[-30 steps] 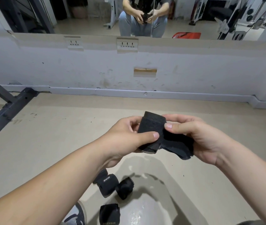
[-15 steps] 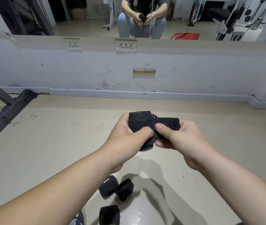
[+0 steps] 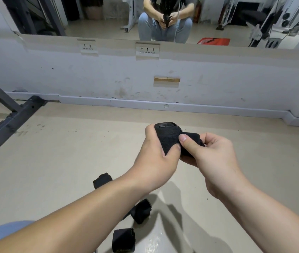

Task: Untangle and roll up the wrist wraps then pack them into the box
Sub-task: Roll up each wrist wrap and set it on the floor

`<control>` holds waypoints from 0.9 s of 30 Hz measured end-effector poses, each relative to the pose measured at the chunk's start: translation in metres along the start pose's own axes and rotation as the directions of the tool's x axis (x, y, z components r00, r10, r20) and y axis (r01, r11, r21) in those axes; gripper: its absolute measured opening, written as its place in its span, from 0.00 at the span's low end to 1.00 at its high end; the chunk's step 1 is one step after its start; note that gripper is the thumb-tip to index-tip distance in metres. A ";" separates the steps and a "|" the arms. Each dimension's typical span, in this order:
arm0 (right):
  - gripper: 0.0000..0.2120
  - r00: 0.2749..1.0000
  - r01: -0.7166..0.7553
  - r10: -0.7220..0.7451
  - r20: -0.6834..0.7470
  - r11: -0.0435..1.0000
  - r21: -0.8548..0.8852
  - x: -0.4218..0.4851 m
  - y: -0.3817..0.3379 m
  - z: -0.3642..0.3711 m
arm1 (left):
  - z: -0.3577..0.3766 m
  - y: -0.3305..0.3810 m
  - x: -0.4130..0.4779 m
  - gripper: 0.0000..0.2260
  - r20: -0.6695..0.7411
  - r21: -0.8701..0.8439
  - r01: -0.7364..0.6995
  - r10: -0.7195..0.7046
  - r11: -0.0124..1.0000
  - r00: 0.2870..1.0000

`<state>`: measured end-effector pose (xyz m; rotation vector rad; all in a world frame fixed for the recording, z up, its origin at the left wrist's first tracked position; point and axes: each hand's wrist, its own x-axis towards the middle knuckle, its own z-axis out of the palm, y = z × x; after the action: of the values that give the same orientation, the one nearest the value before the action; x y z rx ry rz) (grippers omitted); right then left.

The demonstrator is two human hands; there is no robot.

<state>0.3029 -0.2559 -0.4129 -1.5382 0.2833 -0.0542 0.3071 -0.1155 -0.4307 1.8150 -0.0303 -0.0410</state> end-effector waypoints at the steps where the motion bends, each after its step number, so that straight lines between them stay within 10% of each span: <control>1: 0.13 1.000 -0.012 0.012 -0.001 1.000 0.005 -0.002 0.001 0.002 | 0.003 -0.002 -0.002 0.17 -0.017 0.024 -0.006 0.007 1.000 1.000; 14: 0.24 0.969 -0.087 0.101 0.227 0.994 -0.072 -0.017 0.003 0.011 | 0.014 -0.018 0.000 0.41 -0.006 -0.052 0.148 -0.148 0.988 0.989; 22: 0.45 0.951 0.030 0.069 0.300 0.949 -0.313 -0.017 0.006 0.007 | -0.003 -0.031 0.000 0.17 0.054 0.174 0.110 -0.121 0.979 0.991; 27: 0.29 0.950 -0.114 0.197 0.242 0.941 -0.319 0.003 0.020 -0.005 | -0.014 -0.040 0.000 0.15 0.123 0.318 0.088 -0.133 0.944 0.983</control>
<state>0.3015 -0.2602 -0.4329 -1.7973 0.2004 0.3393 0.3079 -0.0927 -0.4663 2.1268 -0.0379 -0.2595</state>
